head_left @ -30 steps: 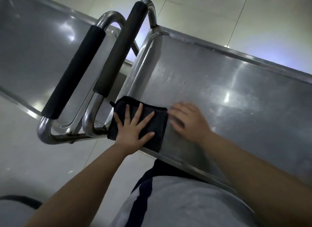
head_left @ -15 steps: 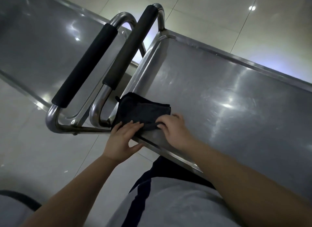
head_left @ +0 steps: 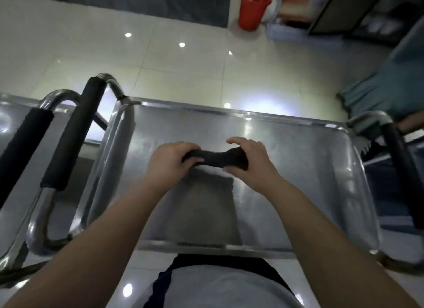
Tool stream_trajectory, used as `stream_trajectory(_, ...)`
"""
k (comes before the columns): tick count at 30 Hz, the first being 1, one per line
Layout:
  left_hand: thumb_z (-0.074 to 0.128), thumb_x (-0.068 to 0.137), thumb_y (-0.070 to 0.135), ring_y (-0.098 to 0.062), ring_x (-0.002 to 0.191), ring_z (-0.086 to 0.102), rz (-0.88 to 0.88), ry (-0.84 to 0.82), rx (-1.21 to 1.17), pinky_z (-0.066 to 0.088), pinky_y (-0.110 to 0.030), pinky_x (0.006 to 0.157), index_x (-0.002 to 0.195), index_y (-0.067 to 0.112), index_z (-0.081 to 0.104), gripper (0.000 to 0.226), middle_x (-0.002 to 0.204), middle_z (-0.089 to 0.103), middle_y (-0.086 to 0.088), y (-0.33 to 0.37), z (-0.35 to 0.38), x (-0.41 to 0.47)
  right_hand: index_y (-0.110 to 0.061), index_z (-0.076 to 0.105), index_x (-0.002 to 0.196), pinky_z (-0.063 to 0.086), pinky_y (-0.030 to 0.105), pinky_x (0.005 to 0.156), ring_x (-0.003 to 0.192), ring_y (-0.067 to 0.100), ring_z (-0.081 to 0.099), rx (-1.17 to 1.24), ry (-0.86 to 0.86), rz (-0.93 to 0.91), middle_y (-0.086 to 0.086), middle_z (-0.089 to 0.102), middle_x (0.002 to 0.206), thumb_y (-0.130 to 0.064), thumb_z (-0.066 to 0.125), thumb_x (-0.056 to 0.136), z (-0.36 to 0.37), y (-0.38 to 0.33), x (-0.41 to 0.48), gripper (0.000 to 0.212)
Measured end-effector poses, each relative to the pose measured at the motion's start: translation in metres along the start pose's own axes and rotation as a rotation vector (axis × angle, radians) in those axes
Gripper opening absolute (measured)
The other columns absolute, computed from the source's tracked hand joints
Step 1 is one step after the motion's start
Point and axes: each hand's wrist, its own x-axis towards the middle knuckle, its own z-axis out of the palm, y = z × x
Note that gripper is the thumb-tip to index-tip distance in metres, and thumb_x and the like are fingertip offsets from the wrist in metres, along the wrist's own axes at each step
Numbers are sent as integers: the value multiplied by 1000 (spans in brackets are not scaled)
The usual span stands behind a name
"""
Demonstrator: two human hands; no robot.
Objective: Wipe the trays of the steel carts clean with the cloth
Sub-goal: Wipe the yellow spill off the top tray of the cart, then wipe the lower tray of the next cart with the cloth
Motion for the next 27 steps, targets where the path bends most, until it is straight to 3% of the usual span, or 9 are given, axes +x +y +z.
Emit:
stream_trajectory(3, 67, 89, 31, -18, 81, 62, 146, -32, 48, 33, -33, 85, 101, 26, 69, 13, 89, 70, 9, 43, 10, 21, -21, 72, 99, 40, 32, 78, 86, 25, 46, -211, 261, -100, 0, 58, 82, -22, 78, 82, -40, 24, -29, 18)
stream_trajectory(8, 62, 92, 24, -18, 102, 58, 263, -91, 47, 23, -27, 87, 114, 25, 64, 22, 110, 68, 6, 98, 22, 21, -21, 74, 92, 34, 13, 82, 94, 16, 48, -19, 440, 5, -17, 55, 89, -9, 77, 80, -80, 50, -90, 17)
stream_trajectory(13, 64, 91, 27, -15, 94, 59, 357, -30, 110, 23, -25, 84, 105, 24, 68, 14, 102, 69, 9, 133, 17, -18, -18, 74, 99, 43, 29, 84, 93, 11, 51, -20, 467, -18, -13, 64, 90, -10, 73, 83, -94, 54, -160, 17)
stream_trajectory(19, 58, 87, 34, -18, 89, 62, 280, 69, 174, 31, -36, 87, 102, 25, 70, 22, 95, 69, 10, 185, 35, -114, -27, 72, 108, 48, 37, 80, 90, 15, 54, -38, 443, -73, -3, 67, 93, -19, 72, 85, -97, 72, -253, 24)
stream_trajectory(21, 61, 88, 31, -20, 88, 61, 215, 107, 192, 30, -37, 87, 102, 24, 70, 18, 95, 69, 8, 201, 51, -147, -35, 68, 104, 48, 38, 78, 88, 13, 53, -13, 422, -72, -5, 63, 90, -27, 69, 86, -92, 81, -282, 19)
stream_trajectory(24, 66, 88, 26, -23, 88, 62, 125, 145, 192, 31, -36, 88, 102, 22, 70, 15, 95, 69, 5, 220, 73, -192, -31, 69, 99, 47, 34, 77, 87, 10, 52, 23, 420, -121, -18, 56, 84, -31, 66, 85, -78, 94, -319, 14)
stream_trajectory(27, 66, 87, 27, -22, 86, 62, 62, 118, 179, 43, -47, 89, 101, 22, 70, 15, 93, 69, 4, 235, 92, -233, -24, 69, 97, 44, 29, 81, 92, 9, 51, 98, 389, -92, -13, 61, 87, -32, 65, 83, -62, 107, -353, 17)
